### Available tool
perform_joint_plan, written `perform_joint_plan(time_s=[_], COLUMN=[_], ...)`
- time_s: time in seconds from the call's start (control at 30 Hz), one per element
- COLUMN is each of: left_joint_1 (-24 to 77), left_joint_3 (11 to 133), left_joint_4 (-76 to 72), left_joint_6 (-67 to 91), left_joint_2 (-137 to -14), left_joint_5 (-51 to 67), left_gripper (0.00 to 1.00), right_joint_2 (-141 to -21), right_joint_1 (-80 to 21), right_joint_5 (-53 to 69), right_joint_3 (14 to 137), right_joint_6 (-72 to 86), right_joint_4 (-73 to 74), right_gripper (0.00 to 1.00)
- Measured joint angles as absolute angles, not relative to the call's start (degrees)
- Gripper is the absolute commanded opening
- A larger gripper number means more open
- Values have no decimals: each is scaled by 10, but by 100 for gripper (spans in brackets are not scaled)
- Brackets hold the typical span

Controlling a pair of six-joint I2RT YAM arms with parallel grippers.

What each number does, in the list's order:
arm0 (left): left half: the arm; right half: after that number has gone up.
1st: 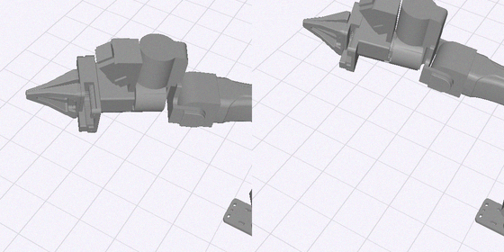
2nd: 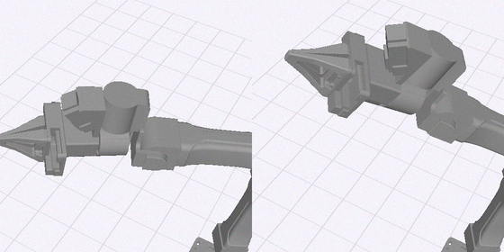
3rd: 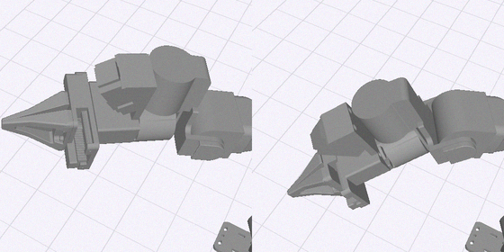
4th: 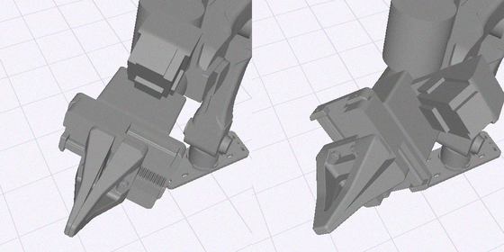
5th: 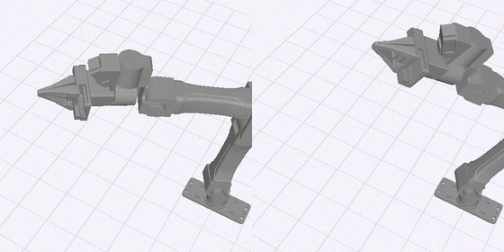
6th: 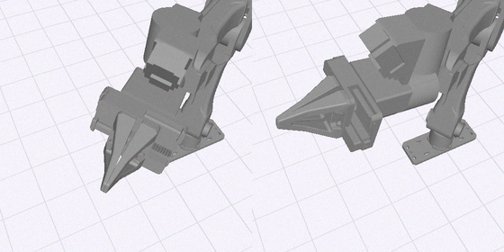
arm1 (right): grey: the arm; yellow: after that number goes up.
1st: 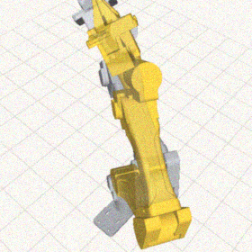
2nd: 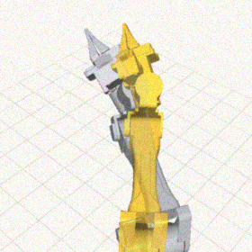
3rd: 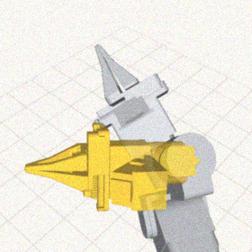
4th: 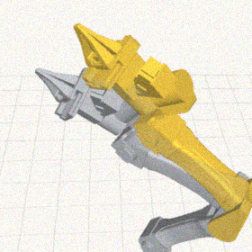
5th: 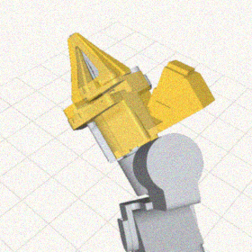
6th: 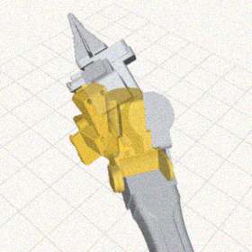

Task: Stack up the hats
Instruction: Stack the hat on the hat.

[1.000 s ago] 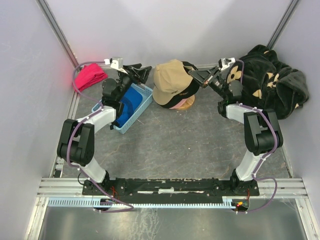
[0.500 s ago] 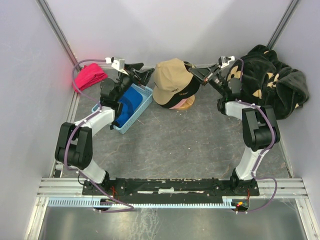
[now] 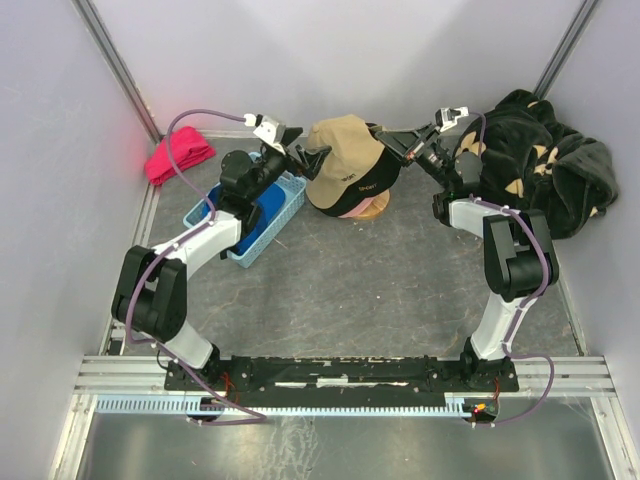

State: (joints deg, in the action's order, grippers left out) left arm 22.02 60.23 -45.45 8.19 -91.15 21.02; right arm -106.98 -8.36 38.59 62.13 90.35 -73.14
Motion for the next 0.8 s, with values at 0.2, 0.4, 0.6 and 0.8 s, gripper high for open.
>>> perform_joint_plan(time_s=[0.2,0.4,0.6,0.8], left_joint_1=[221,221,221,221], left_joint_3=[613,634,655,661], left_joint_4=[-448,-437,-423,-421], left_joint_6=[55,37,30,27], left_joint_2=[-914,-929,-945,-951], left_joint_5=[169,160,164,166], left_gripper=[99,94,81,79], right_joint_2=[-1070,-1078,-1086,-1087], right_joint_1=[-84,-84,-83,-82], right_joint_5=[386,386,386,387], right_joint_3=[621,622,622,622], right_joint_6=[903,902,902,902], right_joint_4=[-731,-731,-730,-730], right_gripper=[2,3,3,3])
